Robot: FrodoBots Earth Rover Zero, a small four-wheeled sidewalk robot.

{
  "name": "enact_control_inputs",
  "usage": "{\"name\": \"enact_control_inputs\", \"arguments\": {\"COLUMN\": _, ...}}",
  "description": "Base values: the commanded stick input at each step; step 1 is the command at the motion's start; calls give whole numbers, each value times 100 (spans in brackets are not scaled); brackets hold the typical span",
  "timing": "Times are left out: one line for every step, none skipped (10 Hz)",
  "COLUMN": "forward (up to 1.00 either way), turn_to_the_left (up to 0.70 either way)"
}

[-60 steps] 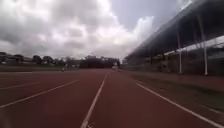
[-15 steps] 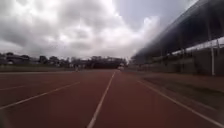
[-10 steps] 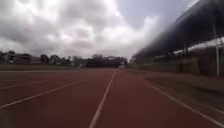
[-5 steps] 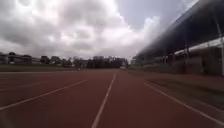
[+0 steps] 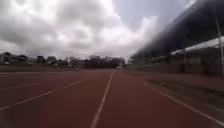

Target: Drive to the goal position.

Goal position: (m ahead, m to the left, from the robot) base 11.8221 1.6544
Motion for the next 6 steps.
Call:
{"name": "enact_control_inputs", "arguments": {"forward": 70, "turn_to_the_left": 0}}
{"name": "enact_control_inputs", "arguments": {"forward": 70, "turn_to_the_left": 0}}
{"name": "enact_control_inputs", "arguments": {"forward": 70, "turn_to_the_left": 0}}
{"name": "enact_control_inputs", "arguments": {"forward": 70, "turn_to_the_left": 0}}
{"name": "enact_control_inputs", "arguments": {"forward": 70, "turn_to_the_left": 0}}
{"name": "enact_control_inputs", "arguments": {"forward": 70, "turn_to_the_left": 0}}
